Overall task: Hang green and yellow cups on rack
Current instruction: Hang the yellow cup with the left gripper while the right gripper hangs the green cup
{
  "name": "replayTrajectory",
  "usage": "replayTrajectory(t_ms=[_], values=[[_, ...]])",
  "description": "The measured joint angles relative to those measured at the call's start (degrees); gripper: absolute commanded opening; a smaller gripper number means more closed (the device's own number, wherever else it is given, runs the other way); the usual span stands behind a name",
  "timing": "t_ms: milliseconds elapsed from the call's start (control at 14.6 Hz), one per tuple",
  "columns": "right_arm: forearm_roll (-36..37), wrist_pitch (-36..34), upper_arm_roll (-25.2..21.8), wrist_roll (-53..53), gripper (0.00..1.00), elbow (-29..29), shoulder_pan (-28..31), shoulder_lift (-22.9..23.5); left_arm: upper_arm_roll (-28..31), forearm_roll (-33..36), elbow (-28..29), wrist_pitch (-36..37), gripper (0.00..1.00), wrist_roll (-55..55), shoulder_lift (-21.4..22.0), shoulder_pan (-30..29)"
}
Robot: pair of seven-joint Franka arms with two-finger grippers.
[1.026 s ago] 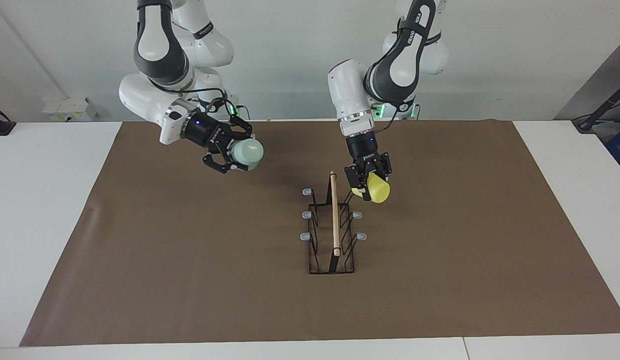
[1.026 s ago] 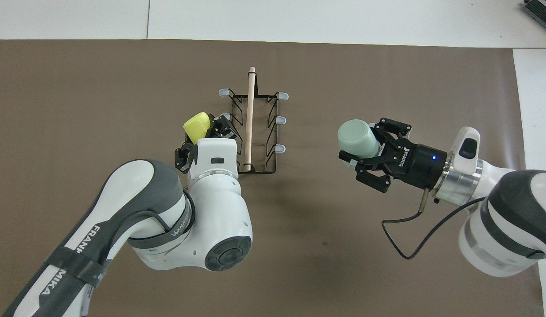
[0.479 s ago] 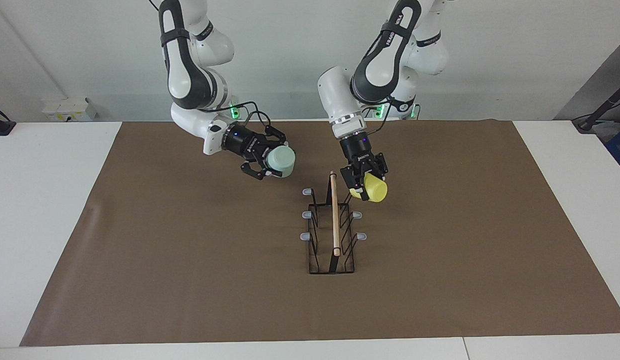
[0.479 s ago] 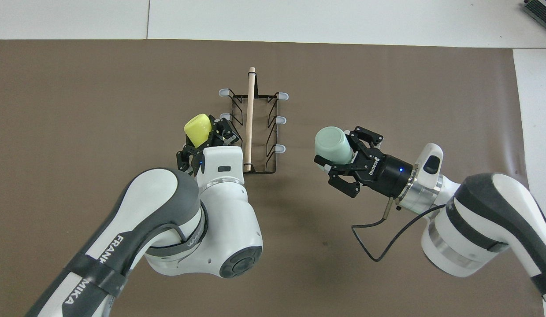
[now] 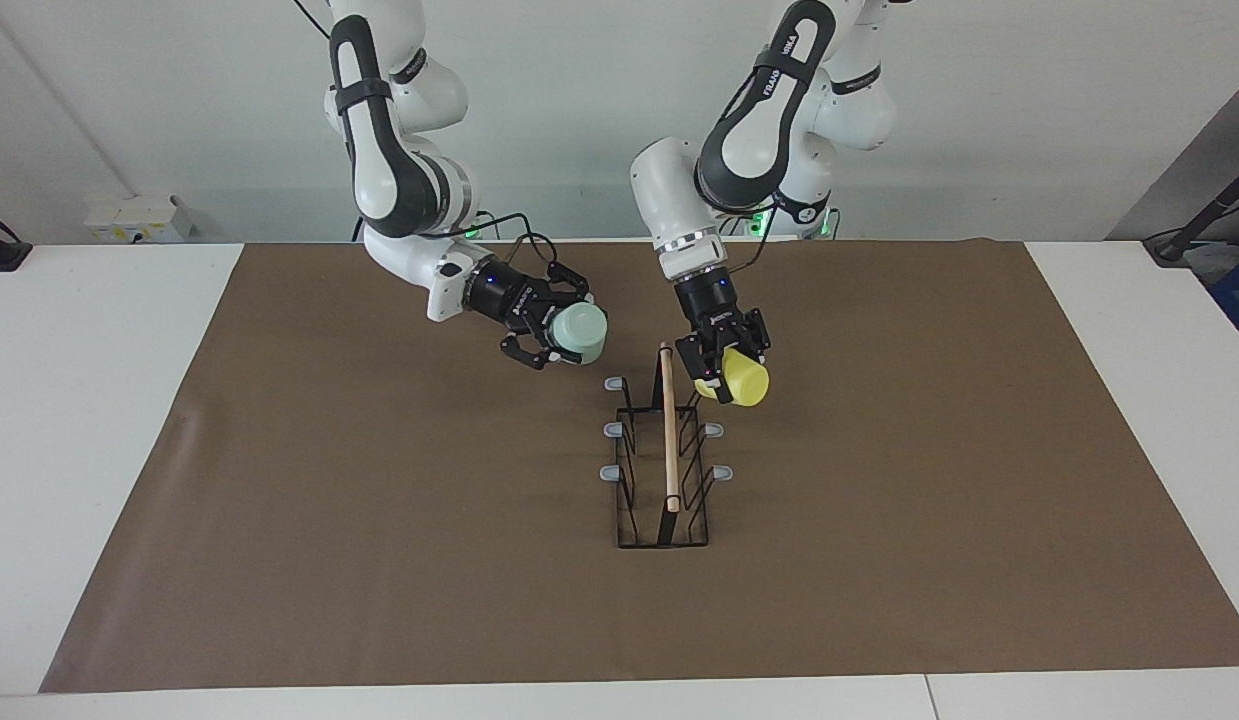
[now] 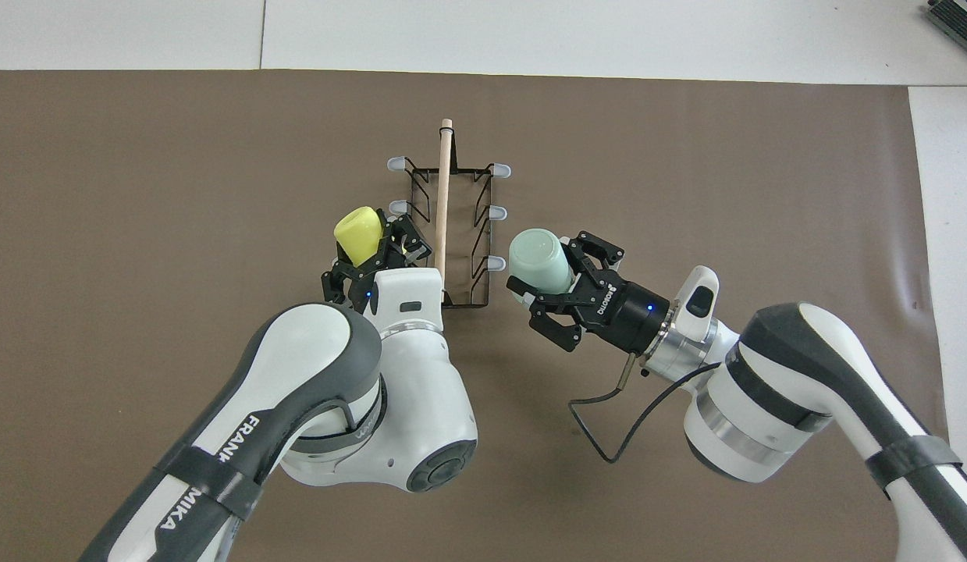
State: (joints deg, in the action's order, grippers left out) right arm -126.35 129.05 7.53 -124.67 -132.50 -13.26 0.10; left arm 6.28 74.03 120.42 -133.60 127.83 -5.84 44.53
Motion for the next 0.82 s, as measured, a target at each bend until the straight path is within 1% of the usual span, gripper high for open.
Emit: replayTrajectory(t_ms=[274,342,410,479,547,821], values=[[-0.9,0.0,0.0,-0.8,0.00,0.2,-1.4,1.2,0.0,0.2,0.0,0.4,0.00,1.1,-2.0,1.0],[-0.9,0.0,0.0,-0.8,0.00,0.3,-1.6,1.4,0.0,0.2,0.0,0.4,0.25,1.2,-2.4,1.1],[-0.9,0.0,0.0,-0.8,0.00,0.3,-1.8,1.5,0.0,0.2,0.0,0.4,0.62,1.2,-2.7,1.1],[-0.9,0.0,0.0,-0.9,0.00,0.4,-1.9,1.5,0.0,0.2,0.0,0.4,0.88,1.2,-2.7,1.1],[-0.9,0.0,0.0,-1.1,0.00,0.4,-1.9,1.6,0.0,0.2,0.0,0.4,1.00,1.0,-2.7,1.1],[-1.0,0.0,0.0,-1.6,0.00,1.7,-1.9,2.2,0.2,0.3,-0.3,0.4,1.00,-3.6,-2.5,1.1]])
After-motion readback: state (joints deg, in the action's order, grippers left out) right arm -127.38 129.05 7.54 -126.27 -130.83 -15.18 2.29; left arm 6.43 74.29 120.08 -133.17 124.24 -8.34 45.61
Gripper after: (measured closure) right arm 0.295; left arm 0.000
